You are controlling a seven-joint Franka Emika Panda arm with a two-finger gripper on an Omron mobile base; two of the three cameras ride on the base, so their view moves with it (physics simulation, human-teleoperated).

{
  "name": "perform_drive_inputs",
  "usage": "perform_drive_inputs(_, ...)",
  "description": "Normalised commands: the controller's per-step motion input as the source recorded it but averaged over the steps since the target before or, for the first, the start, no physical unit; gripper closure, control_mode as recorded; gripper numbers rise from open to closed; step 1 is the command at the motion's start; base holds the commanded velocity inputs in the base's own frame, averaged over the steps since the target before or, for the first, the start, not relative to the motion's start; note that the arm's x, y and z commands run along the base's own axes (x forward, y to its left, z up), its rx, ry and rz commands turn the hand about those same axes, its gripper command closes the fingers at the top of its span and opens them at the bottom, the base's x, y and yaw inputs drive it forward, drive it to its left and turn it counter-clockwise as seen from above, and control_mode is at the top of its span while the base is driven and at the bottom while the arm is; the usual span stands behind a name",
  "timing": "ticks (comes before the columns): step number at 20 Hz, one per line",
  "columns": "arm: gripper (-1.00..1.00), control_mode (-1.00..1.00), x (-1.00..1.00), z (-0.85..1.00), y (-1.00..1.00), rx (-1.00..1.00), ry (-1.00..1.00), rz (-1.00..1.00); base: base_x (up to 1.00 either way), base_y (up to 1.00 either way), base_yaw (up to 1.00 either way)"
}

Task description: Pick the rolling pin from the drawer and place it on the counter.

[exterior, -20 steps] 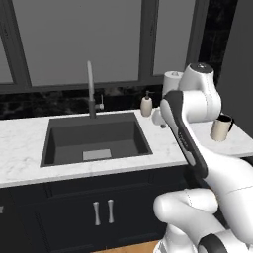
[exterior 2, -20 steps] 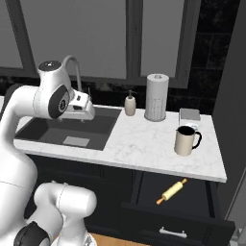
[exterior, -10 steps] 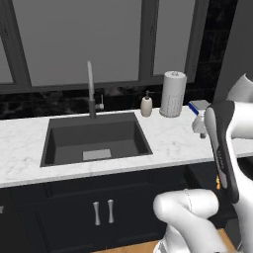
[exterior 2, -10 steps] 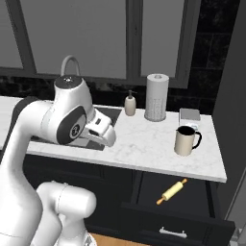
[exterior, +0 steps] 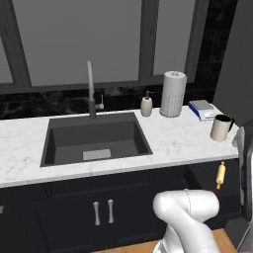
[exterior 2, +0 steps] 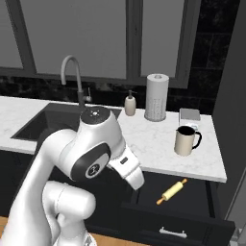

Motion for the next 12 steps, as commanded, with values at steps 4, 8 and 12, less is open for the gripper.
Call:
perform_drive_inputs(4,-1.0,-1.0,-0.01,-0.55,-1.0,0.03,0.14,-0.51,0.0,0.0,0.0)
perform_drive_inputs(8,-1.0,-1.0,0.24,-0.6,-1.0,0.13,0.21,-0.47,0.0,0.0,0.0)
perform_drive_inputs(12,-1.0,-1.0,0.43,-0.58,-1.0,0.45,0.34,-0.23,0.0,0.0,0.0)
